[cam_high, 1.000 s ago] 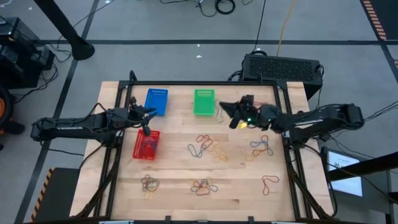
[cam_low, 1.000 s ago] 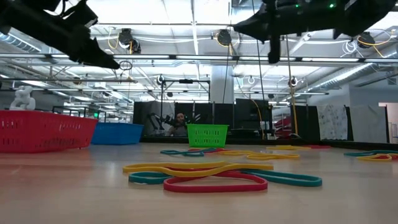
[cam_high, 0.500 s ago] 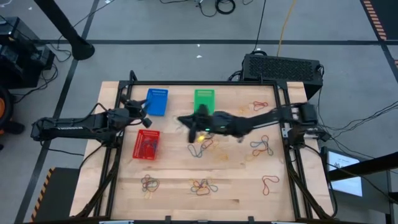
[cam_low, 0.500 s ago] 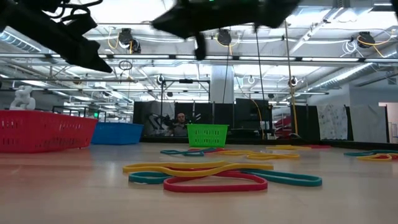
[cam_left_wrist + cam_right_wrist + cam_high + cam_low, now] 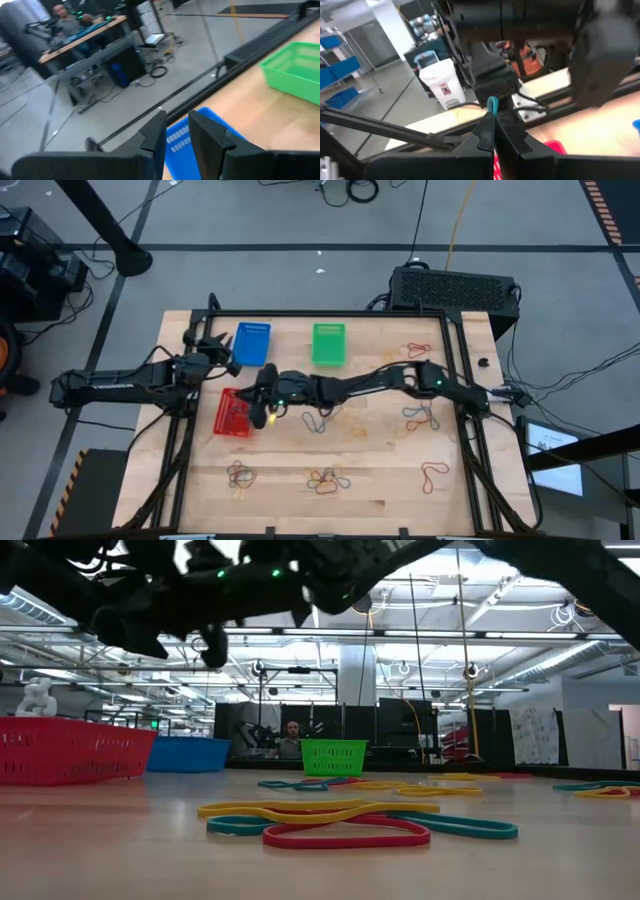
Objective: Sort rubber bands into baskets
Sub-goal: Put the blue rubber band into the red basket
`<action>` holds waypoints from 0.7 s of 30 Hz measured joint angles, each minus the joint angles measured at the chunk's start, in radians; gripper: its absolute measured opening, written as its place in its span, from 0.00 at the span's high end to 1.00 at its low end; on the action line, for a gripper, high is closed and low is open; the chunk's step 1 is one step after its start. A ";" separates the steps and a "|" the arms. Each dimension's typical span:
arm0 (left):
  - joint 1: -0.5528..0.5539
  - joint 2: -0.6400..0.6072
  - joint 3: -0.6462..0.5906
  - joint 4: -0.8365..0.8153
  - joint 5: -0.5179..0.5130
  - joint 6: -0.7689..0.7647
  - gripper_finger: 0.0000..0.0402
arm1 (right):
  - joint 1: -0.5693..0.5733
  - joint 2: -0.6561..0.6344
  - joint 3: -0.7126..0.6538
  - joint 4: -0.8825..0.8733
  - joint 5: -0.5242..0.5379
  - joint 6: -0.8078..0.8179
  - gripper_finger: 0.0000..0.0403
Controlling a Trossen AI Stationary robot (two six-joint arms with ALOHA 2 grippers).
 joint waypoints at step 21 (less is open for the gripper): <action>0.029 0.001 -0.017 0.012 0.004 -0.001 0.78 | -0.017 0.112 0.117 -0.231 -0.024 -0.022 0.95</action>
